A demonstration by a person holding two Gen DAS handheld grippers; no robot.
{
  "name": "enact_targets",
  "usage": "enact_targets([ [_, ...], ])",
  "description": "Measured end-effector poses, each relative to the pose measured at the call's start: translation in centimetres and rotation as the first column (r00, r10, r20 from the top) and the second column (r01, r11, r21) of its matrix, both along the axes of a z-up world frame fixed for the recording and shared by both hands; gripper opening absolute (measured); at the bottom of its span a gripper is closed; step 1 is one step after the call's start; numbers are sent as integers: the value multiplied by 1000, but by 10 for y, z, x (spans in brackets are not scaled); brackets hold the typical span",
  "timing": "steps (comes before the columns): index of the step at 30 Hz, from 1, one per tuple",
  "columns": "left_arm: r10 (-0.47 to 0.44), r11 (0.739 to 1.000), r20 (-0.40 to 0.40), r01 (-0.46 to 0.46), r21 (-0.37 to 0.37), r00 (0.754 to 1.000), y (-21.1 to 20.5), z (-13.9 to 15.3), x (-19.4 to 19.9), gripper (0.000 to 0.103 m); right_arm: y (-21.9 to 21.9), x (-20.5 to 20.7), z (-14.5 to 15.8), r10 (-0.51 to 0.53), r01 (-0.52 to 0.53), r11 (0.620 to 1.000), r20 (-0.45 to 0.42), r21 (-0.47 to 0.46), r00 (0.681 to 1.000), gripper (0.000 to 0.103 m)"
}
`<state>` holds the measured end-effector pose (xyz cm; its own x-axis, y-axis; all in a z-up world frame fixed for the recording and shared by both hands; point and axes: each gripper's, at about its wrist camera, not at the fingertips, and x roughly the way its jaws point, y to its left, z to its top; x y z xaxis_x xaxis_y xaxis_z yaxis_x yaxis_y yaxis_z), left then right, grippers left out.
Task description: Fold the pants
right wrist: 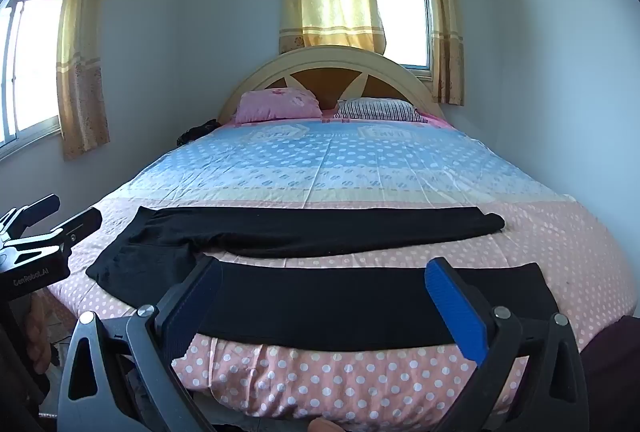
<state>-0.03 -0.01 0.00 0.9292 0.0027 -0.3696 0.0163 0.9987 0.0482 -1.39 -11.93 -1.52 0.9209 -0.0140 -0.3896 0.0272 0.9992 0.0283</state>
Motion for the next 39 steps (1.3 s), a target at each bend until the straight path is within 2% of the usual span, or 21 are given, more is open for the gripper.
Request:
enact_targets([
  [1, -2, 1000, -24, 2, -10, 1000, 0, 0, 1, 103, 0, 0, 0, -1, 1, 1000, 0, 0, 1000, 102],
  [6, 8, 1000, -7, -7, 8, 1000, 1, 4, -1, 103, -3, 2, 1, -8, 8, 1000, 6, 9, 1000, 102],
  [7, 9, 1000, -10, -9, 8, 1000, -1, -5, -2, 103, -4, 1, 0, -9, 9, 1000, 5, 12, 1000, 102],
  [12, 17, 1000, -15, -16, 6, 1000, -5, -14, -3, 103, -8, 2, -2, -15, 15, 1000, -9, 15, 1000, 102],
  [15, 12, 1000, -33, -12, -1, 999, -2, -12, 4, 103, -4, 4, -4, -23, 23, 1000, -10, 7, 1000, 102],
  [39, 11, 1000, -34, -11, 0, 999, 6, -11, 5, 103, -8, 5, -7, -38, 38, 999, -10, 16, 999, 102],
])
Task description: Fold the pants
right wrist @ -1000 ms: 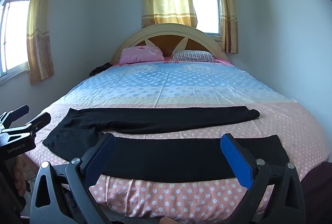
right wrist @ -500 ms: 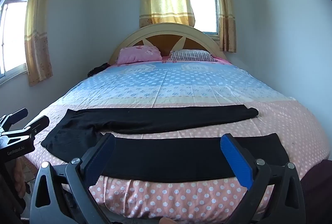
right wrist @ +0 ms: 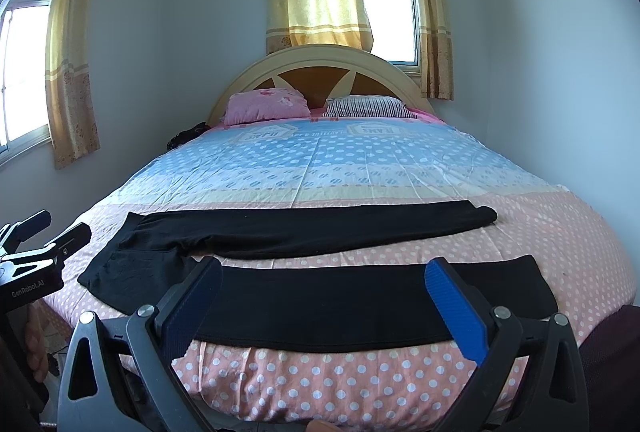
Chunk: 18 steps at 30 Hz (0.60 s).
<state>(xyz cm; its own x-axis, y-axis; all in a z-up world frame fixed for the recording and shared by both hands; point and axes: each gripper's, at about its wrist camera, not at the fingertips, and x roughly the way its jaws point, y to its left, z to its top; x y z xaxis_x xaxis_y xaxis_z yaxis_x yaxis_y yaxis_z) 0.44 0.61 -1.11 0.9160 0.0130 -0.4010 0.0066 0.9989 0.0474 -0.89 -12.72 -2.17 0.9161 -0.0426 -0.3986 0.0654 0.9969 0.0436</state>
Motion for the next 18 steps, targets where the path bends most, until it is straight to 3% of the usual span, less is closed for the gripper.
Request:
enact_targets([
  [18, 9, 1000, -8, -9, -4, 1000, 4, -2, 3, 103, 1, 1, -3, 1, -1, 1000, -11, 0, 1000, 102],
])
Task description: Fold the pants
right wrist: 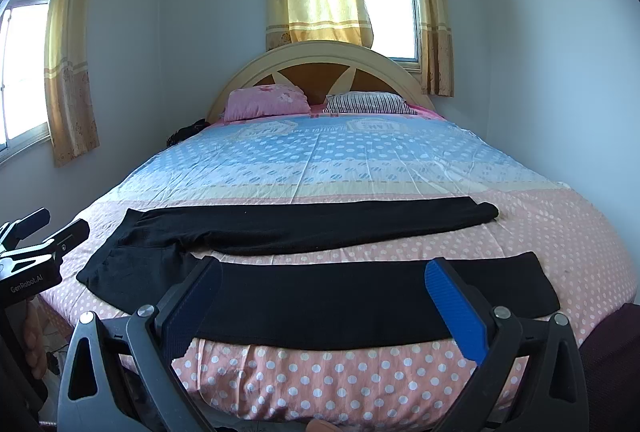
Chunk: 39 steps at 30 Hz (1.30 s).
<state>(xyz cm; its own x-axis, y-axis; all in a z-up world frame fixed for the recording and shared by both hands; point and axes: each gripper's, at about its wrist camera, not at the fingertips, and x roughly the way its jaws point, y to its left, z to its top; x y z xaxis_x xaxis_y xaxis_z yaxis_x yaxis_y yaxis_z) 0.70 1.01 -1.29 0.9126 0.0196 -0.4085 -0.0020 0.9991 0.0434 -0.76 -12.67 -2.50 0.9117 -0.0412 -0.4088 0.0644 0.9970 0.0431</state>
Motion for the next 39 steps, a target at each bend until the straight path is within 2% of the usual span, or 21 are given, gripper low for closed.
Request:
enact_targets([
  [35, 1, 1000, -23, -1, 2, 1000, 2, -8, 4, 103, -2, 8, -10, 4, -4, 1000, -32, -8, 999, 102],
  [39, 3, 1000, -38, -3, 2, 999, 3, -15, 13, 103, -2, 13, -17, 44, -44, 999, -41, -15, 998, 102],
])
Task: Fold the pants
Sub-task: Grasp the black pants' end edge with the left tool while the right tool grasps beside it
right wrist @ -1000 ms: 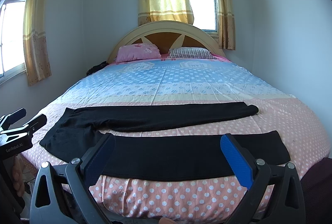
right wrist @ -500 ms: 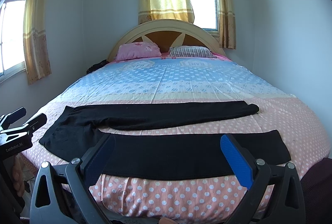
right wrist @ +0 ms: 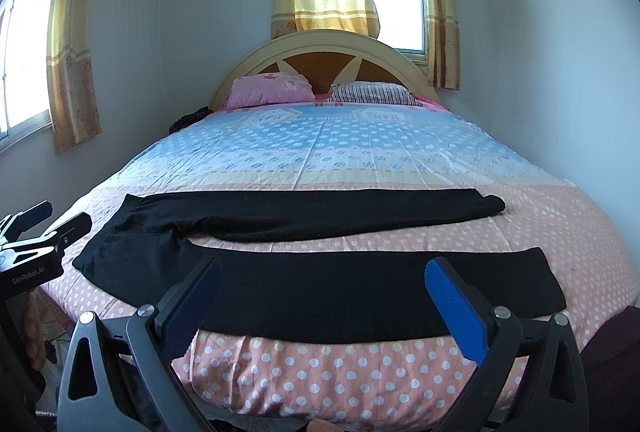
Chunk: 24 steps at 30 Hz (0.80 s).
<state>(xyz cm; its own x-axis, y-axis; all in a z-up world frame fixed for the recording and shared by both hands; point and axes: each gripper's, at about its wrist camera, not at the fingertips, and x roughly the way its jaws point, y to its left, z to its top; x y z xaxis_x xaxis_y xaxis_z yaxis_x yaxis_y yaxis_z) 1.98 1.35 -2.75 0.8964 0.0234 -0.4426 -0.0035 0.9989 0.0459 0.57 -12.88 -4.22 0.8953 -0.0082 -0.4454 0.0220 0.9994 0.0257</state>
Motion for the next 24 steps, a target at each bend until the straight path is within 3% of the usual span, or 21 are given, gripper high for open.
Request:
enact_targets([
  [4, -4, 1000, -49, 4, 10, 999, 14, -15, 24, 103, -11, 13, -10, 40, -40, 999, -23, 20, 999, 102],
  [11, 190, 981, -93, -192, -9, 977, 111, -25, 115, 103, -67, 63, -25, -90, 85, 995, -86, -58, 992, 102],
  [16, 266, 963, -167, -252, 99, 950, 174, -44, 174, 103, -124, 96, -33, -138, 131, 990, -150, -57, 979, 102],
  [18, 273, 960, -200, -254, 117, 941, 193, -54, 191, 97, -145, 109, -36, -158, 150, 987, -179, -56, 971, 102],
  [19, 268, 962, -224, -247, 120, 937, 200, -59, 199, 85, -156, 117, -38, -160, 153, 987, -195, -50, 968, 101],
  [23, 224, 975, -314, -210, 78, 923, 218, -78, 230, 72, -201, 151, -46, -159, 172, 985, -285, 22, 945, 72],
  [24, 215, 977, -331, -201, 77, 919, 218, -82, 238, 69, -210, 158, -48, -173, 192, 981, -296, 35, 939, 71],
])
